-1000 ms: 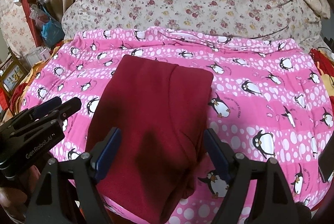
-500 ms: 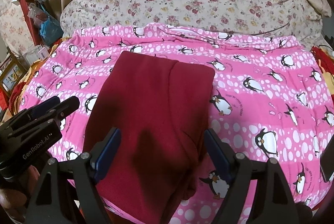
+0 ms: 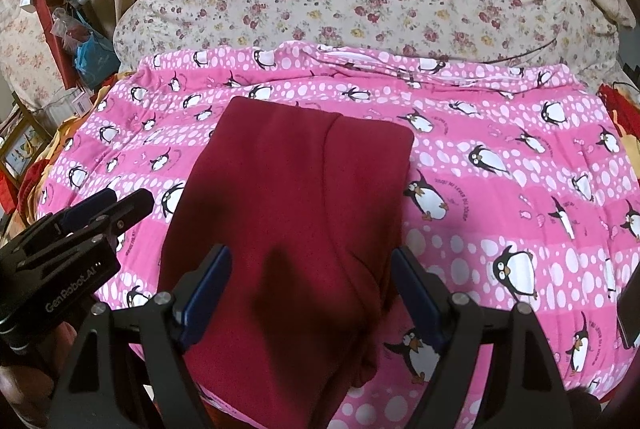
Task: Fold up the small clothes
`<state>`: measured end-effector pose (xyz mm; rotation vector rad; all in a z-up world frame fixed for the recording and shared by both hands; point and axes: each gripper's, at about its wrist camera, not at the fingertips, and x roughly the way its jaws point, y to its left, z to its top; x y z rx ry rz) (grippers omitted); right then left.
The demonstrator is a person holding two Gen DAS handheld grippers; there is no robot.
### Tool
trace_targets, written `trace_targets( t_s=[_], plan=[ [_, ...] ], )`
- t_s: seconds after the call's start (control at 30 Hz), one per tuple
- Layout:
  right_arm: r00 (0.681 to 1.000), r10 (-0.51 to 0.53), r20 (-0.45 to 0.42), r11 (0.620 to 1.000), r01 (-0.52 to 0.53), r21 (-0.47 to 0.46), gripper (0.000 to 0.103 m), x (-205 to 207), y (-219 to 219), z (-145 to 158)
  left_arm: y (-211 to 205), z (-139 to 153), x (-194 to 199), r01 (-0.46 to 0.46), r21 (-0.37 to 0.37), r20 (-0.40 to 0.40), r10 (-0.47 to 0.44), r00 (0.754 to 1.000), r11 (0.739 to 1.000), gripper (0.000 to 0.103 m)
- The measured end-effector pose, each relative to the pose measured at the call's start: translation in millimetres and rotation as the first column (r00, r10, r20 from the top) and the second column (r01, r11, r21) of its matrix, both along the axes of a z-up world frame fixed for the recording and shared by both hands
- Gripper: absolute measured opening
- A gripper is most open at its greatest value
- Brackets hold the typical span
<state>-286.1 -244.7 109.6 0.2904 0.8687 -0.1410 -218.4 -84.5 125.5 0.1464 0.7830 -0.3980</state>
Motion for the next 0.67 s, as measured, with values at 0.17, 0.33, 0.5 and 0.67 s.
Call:
trace_targets(
  t_s=[0.17,0.33,0.5,0.67],
  plan=[
    [1.0,0.002,-0.004,1.0,-0.002,0.0,0.085,1.3,1.1,-2.0,0.5,0.5,0.8,0.002,0.0,-0.001,-0.002,1.0,1.0,0.03],
    [1.0,0.001,-0.004,1.0,-0.001,0.0,0.085,1.4,1.3,-1.8,-2.1,-2.9,0.9,0.004,0.0,-0.005,-0.004,1.0,1.0,0.03],
    [1.0,0.006,-0.01,1.0,-0.006,0.003,0.085,3.5,4.4,-4.3,-3.0,-3.5,2.4,0.013,-0.025,-0.013,-0.013,1.0,1.0,0.03],
    [1.0,0.003,-0.012,1.0,-0.003,0.014,0.085,5.2,2.0,-7.4,1.3,-3.3,7.9,0.005,-0.045,-0.01,-0.006,1.0,0.999,0.03]
  ],
)
